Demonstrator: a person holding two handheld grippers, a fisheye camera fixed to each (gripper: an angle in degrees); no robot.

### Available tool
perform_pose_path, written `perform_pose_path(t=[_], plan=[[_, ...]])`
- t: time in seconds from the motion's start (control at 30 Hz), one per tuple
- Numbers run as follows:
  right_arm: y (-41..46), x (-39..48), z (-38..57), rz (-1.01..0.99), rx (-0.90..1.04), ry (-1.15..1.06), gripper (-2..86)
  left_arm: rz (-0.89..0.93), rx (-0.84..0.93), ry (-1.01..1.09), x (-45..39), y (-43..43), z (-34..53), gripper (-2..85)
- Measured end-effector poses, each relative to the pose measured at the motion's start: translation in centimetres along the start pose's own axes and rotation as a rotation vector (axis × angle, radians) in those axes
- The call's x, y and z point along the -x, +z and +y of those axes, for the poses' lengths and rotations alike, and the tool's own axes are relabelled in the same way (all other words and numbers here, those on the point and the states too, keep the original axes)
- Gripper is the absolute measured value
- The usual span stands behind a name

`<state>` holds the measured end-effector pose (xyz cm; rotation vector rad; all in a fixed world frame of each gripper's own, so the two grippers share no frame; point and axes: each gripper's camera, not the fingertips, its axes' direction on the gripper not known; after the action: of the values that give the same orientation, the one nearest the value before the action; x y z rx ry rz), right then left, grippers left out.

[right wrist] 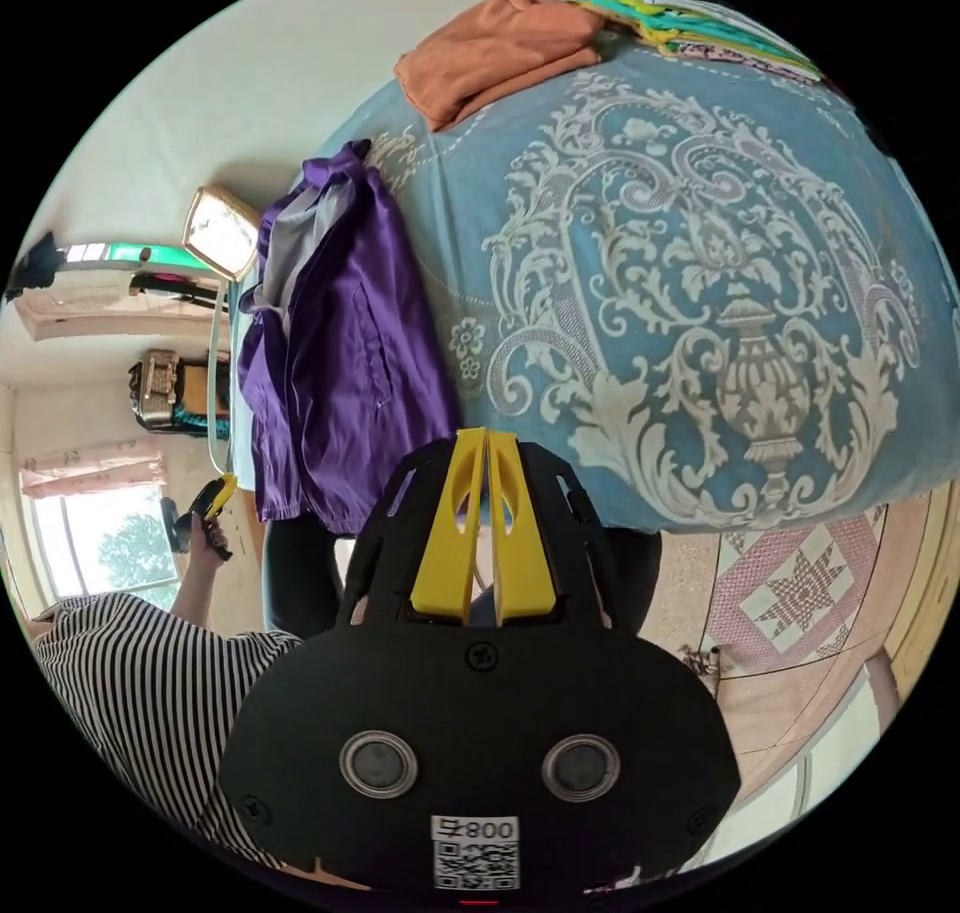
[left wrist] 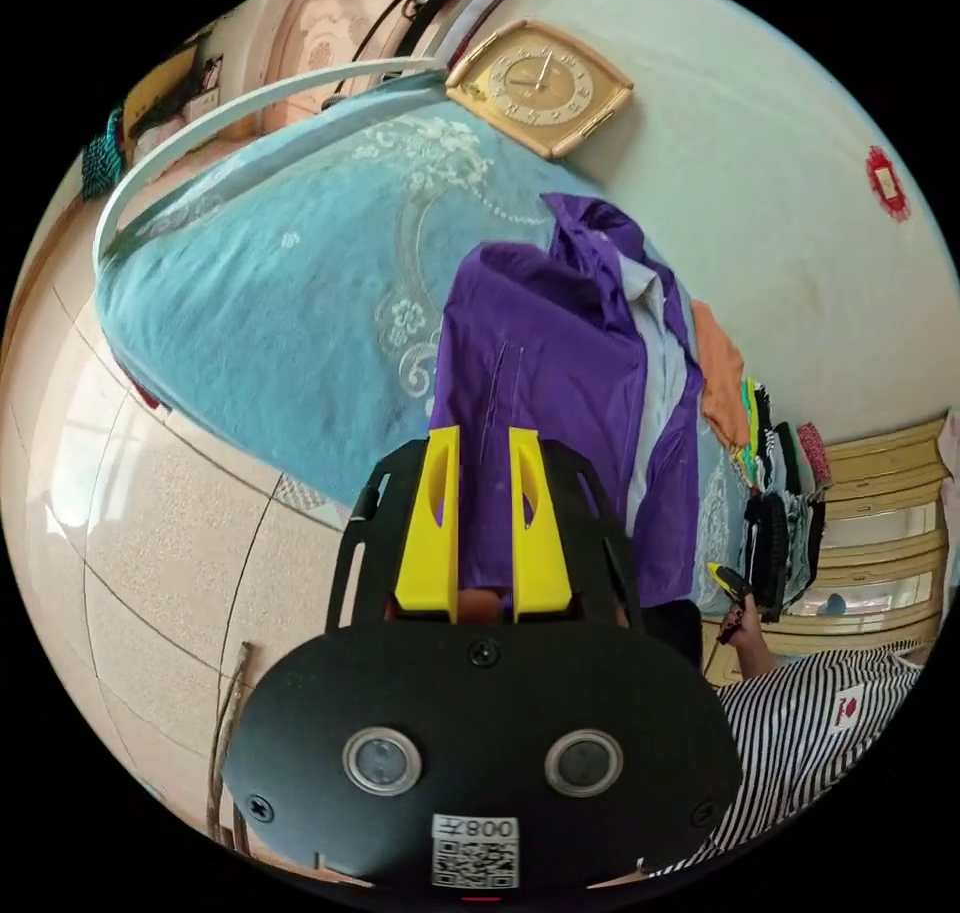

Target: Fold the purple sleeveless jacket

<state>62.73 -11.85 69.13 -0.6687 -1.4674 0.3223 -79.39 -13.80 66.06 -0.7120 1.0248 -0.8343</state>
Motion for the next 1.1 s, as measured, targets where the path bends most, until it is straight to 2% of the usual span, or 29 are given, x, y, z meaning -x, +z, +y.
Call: perform_pose_path(t=[0.13, 0.3, 0.47, 0.67, 0.77, 0.83, 0.93, 1.03, 1.1], plan=[[-0.5, 3.1, -8.8, -0.082, -0.163, -0.092, 2.0, 0.138, 0.008, 0.098, -3.6, 3.9, -10.7, 11.0], [5.2, 13.3, -23.4, -0.093, -0.186, -0.326, 4.1, 0.213, 0.053, 0.038, -6.7, 10.1, -21.7, 12.2], [13.7, 20.4, -36.9, -0.026, -0.144, -0.351, 5.8, 0.118, 0.107, 0.013, -8.5, 15.0, -28.3, 12.2], [22.1, 23.5, -44.3, 0.024, -0.097, -0.335, 6.1, 0.076, 0.178, 0.069, -11.2, 19.4, -32.3, 7.3], [25.5, 23.9, -45.4, 0.025, -0.053, -0.34, 2.3, 0.081, 0.133, 0.117, -13.0, 19.2, -33.2, 3.8], [25.6, 24.3, -45.3, 0.007, -0.08, -0.367, 1.2, 0.147, 0.051, 0.181, -14.9, 17.5, -33.8, 2.8], [23.0, 25.4, -44.7, -0.018, -0.215, -0.416, 0.5, 0.134, -0.106, 0.29, -18.5, 14.1, -34.2, 2.3], [20.1, 28.0, -44.3, 0.076, -0.362, -0.459, 0.2, 0.089, -0.267, 0.394, -22.6, 12.2, -34.5, 2.3], [19.5, 29.7, -44.3, 0.143, -0.443, -0.463, 0.1, 0.063, -0.288, 0.449, -24.9, 13.2, -35.1, 2.6]])
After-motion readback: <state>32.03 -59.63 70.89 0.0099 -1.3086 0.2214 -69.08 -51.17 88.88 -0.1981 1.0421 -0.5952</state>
